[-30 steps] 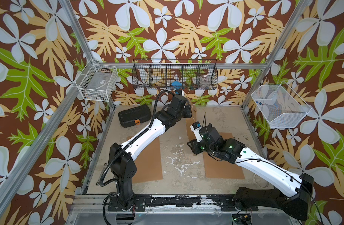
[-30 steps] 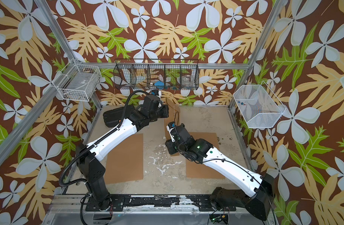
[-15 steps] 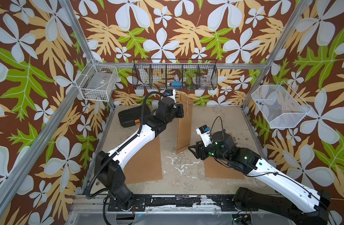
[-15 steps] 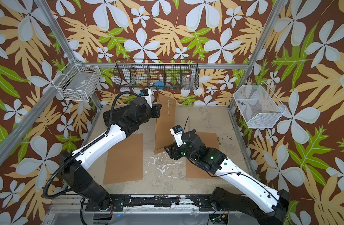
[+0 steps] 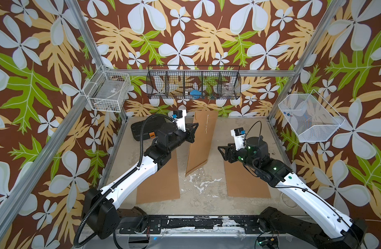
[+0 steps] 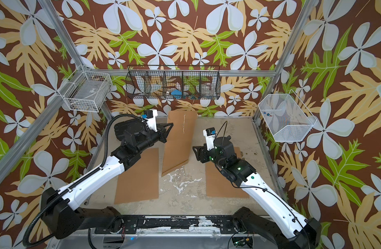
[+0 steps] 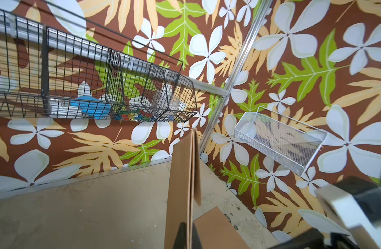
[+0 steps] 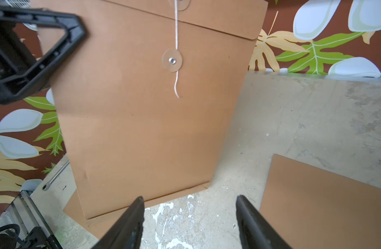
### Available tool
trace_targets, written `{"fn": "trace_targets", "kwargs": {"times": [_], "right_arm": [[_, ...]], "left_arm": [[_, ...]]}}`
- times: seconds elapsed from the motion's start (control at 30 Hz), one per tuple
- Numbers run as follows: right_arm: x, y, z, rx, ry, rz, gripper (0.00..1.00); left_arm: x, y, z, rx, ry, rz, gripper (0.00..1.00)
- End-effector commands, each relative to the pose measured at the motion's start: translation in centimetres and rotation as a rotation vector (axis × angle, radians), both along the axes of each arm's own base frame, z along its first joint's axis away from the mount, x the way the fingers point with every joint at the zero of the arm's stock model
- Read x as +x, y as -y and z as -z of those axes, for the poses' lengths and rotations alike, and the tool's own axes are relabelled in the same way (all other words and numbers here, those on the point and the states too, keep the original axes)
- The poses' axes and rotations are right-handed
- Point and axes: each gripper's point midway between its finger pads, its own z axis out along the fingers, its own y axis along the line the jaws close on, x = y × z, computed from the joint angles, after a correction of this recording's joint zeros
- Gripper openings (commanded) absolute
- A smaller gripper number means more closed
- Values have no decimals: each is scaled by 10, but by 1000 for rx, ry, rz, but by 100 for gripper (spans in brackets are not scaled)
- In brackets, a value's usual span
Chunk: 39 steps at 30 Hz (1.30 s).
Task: Open the file bag
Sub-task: Pick up the file bag from the center of the board.
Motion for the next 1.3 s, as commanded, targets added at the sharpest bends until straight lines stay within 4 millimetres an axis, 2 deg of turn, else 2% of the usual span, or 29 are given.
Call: {"fn": "trace_targets", "kwargs": {"times": [0.0, 0.13, 0.4, 0.6, 0.77, 1.0, 1.27], "right_arm": [[9, -1, -19, 92, 71, -75, 67], [19, 11, -22, 126, 101, -133, 67], [37, 29, -31, 226, 165, -258, 70], [51, 23, -25, 227, 169, -326, 70], [59, 22, -28, 243, 198, -352, 70], [58, 17, -36, 246, 228, -401, 70], [39, 9, -50, 282, 277, -508, 69]], "left_arm": [[-18, -1, -26, -36, 135, 59, 0], [-38, -4, -29, -47, 214, 106, 0], [-55, -9, -25, -59, 260, 173, 0], [-74, -6, -27, -95, 271, 272, 0], [-85, -5, -29, -107, 274, 315, 0], [-98, -5, -36, -108, 297, 361, 0], [-105, -4, -41, -121, 312, 390, 0]]}}
